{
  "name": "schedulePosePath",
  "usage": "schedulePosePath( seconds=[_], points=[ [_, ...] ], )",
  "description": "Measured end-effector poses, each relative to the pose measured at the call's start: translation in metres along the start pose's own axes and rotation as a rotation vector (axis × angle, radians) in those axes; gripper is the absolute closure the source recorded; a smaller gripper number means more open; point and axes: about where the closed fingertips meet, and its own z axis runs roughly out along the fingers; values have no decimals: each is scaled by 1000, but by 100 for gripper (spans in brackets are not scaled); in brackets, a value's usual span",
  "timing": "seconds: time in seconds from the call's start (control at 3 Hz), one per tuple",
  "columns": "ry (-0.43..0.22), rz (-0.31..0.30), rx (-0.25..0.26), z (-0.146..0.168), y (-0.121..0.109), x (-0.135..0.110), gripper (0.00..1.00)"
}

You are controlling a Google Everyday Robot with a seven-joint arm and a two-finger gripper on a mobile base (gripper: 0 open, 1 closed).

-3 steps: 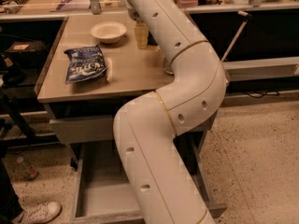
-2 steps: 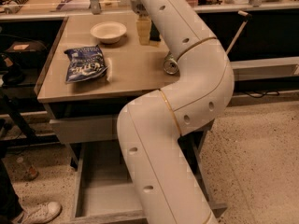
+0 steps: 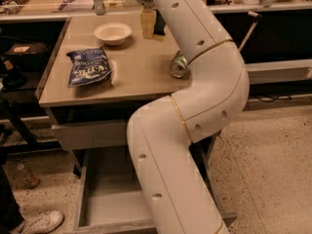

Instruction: Place sponge into middle drawer

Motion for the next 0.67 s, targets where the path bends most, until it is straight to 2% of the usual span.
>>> schedulePosePath(
  seconds=[0.33, 0.67],
  points=[
    [3, -9, 19, 2, -6, -3, 100],
    [28, 9, 17, -8, 0, 3, 100]
  ],
)
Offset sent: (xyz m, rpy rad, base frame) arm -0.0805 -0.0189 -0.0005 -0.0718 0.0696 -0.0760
